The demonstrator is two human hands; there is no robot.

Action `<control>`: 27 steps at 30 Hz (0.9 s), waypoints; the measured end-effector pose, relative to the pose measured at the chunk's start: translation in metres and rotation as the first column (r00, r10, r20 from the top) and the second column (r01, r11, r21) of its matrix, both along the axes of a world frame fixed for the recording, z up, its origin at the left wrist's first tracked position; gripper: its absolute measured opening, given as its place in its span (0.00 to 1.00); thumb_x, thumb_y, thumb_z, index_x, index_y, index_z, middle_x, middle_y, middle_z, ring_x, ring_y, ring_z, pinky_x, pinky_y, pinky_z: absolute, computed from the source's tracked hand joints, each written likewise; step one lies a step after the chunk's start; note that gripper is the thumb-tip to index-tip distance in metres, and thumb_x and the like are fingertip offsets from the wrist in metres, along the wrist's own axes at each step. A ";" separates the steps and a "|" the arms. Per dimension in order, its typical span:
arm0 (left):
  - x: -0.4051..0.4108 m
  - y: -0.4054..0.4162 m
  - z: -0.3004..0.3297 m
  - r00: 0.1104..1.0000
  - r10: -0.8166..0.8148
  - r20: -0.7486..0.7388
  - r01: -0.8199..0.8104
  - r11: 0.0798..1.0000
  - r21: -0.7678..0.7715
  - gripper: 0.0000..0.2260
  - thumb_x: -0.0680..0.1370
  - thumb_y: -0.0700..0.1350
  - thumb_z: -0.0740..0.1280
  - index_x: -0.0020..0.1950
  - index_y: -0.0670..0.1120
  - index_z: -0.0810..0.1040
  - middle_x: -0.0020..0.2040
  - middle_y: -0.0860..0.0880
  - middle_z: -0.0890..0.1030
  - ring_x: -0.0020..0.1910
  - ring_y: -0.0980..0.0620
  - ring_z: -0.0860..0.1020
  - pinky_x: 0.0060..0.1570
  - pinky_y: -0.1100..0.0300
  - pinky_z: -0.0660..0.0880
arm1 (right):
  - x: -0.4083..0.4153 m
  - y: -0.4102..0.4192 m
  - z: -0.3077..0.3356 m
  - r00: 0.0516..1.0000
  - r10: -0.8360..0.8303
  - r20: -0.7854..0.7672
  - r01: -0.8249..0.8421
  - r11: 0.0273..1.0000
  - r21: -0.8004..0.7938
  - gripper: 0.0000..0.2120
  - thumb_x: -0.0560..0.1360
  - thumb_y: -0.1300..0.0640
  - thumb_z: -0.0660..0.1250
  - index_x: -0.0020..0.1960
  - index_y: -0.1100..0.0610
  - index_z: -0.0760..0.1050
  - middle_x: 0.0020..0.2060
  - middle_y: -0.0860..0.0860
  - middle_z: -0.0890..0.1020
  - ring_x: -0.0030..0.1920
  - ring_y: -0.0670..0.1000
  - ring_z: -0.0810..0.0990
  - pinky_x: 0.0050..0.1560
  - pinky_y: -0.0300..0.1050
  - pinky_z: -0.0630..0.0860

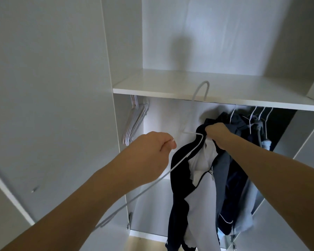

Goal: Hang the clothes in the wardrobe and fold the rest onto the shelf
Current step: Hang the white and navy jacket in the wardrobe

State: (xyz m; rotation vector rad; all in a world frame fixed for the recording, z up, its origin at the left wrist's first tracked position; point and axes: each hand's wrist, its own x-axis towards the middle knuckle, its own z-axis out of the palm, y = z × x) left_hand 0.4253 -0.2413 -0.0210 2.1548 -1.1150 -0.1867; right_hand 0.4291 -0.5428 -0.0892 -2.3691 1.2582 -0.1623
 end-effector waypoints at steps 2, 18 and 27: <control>-0.003 0.005 0.002 1.000 -0.022 0.000 0.022 1.000 0.018 0.14 0.83 0.48 0.54 0.56 0.50 0.79 0.21 0.62 0.71 0.22 0.64 0.69 0.27 0.72 0.65 | -0.005 0.005 0.007 0.996 0.064 -0.062 -0.070 0.993 -0.098 0.17 0.77 0.63 0.60 0.32 0.56 0.59 0.30 0.49 0.65 0.29 0.47 0.63 0.38 0.42 0.67; 0.013 -0.015 -0.017 0.999 -0.002 -0.046 -0.002 0.997 -0.079 0.13 0.83 0.47 0.55 0.56 0.50 0.79 0.28 0.55 0.71 0.26 0.58 0.70 0.30 0.70 0.68 | -0.005 0.047 0.045 0.994 0.051 0.094 -0.052 0.999 0.010 0.13 0.75 0.64 0.63 0.38 0.56 0.60 0.37 0.50 0.65 0.54 0.55 0.75 0.58 0.43 0.70; 0.059 -0.035 -0.047 0.992 0.033 0.120 -0.018 0.992 -0.125 0.13 0.83 0.47 0.55 0.49 0.45 0.77 0.34 0.53 0.74 0.32 0.56 0.72 0.31 0.68 0.66 | -0.007 0.067 0.047 0.900 0.177 0.398 -0.243 0.962 0.122 0.08 0.76 0.65 0.55 0.38 0.59 0.65 0.32 0.55 0.67 0.34 0.53 0.66 0.37 0.46 0.62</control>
